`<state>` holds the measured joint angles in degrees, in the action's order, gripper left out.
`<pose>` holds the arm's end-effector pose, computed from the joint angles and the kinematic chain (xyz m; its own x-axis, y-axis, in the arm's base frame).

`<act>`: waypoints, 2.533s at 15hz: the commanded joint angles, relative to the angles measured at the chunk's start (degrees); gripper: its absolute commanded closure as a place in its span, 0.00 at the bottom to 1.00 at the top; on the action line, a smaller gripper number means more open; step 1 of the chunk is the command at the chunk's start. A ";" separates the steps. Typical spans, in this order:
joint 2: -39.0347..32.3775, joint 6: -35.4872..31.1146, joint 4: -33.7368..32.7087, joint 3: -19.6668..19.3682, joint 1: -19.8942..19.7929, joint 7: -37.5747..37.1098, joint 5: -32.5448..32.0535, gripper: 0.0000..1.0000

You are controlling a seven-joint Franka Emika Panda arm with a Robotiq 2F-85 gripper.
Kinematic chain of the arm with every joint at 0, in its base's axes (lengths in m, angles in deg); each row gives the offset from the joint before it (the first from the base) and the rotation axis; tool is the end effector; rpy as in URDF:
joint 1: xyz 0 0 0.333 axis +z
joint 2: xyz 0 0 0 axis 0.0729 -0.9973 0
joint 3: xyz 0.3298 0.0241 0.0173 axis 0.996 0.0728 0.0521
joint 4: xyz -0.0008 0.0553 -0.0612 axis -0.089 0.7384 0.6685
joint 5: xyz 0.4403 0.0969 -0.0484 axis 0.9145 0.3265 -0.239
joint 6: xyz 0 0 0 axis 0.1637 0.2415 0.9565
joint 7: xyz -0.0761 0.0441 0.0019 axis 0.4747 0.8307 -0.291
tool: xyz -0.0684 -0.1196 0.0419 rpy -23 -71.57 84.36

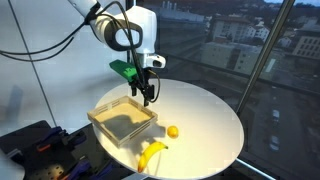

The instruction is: Put the banana in the box

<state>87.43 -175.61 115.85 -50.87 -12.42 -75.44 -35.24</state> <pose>0.4994 -0.1526 0.2407 0.9770 -0.2110 -0.0297 -0.2116 -0.9772 -0.0197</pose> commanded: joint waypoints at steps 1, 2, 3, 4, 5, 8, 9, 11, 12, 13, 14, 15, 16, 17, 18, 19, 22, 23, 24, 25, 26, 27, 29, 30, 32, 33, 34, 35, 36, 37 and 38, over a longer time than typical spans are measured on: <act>-2.90 -1.44 -2.36 -0.17 -0.38 -3.86 -2.45 0.00; -3.43 -1.95 -2.55 -0.23 -0.38 -4.71 -3.06 0.00; -3.98 -2.50 -2.69 -0.31 -0.37 -5.49 -3.57 0.00; -4.59 -2.85 -2.89 -0.41 -0.37 -6.10 -4.08 0.00; -5.14 -3.24 -3.06 -0.53 -0.38 -6.80 -4.56 0.00; -6.73 -3.47 -3.72 -0.93 -0.59 -7.16 -4.47 0.00; -7.18 -3.37 -3.94 -1.02 -0.72 -6.88 -4.09 0.00; -8.12 -3.13 -4.38 -1.28 -1.06 -6.43 -3.69 0.00; -8.56 -3.06 -4.56 -1.43 -1.29 -6.25 -3.54 0.00; -8.95 -3.04 -4.71 -1.59 -1.49 -6.20 -3.49 0.00; -9.42 -3.06 -4.92 -1.79 -1.67 -6.19 -3.52 0.00; -9.85 -3.07 -5.11 -1.99 -1.85 -6.15 -3.48 0.00; -10.31 -3.07 -5.35 -2.19 -2.07 -6.02 -3.31 0.00; -10.78 -3.11 -5.59 -2.36 -2.26 -5.94 -3.21 0.00; -11.31 -3.15 -5.85 -2.51 -2.45 -5.91 -3.14 0.00; -11.80 -3.20 -6.07 -2.62 -2.63 -5.90 -3.11 0.00; -13.40 -3.46 -6.93 -2.78 -3.14 -5.65 -2.67 0.00; -13.95 -3.58 -7.27 -2.81 -3.24 -5.58 -2.54 0.00; -14.54 -3.67 -7.59 -2.81 -3.29 -5.62 -2.45 0.00; -15.13 -3.91 -7.87 -2.79 -3.36 -5.60 -2.35 0.00; -15.65 -4.13 -8.14 -2.77 -3.41 -5.58 -2.30 0.00; -16.25 -4.54 -8.38 -2.75 -3.49 -5.58 -2.22 0.00; -17.39 -5.49 -8.73 -2.72 -3.59 -5.60 -2.20 0.00; -17.93 -6.02 -8.82 -2.70 -3.64 -5.54 -2.16 0.00; -18.88 -7.38 -8.85 -2.72 -3.67 -5.62 -2.23 0.00; -19.31 -7.94 -8.82 -2.71 -3.73 -5.53 -2.18 0.00; -19.77 -8.58 -8.80 -2.74 -3.78 -5.52 -2.22 0.00; -20.22 -9.07 -8.76 -2.77 -3.86 -5.51 -2.23 0.00; -20.67 -9.57 -8.68 -2.83 -3.96 -5.51 -2.28 0.00; -21.05 -10.06 -8.62 -2.79 -4.15 -5.31 -2.16 0.00; -21.40 -10.51 -8.52 -2.71 -4.46 -4.91 -1.98 0.00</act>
<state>67.37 -184.89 108.20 -53.79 -15.88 -81.12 -38.28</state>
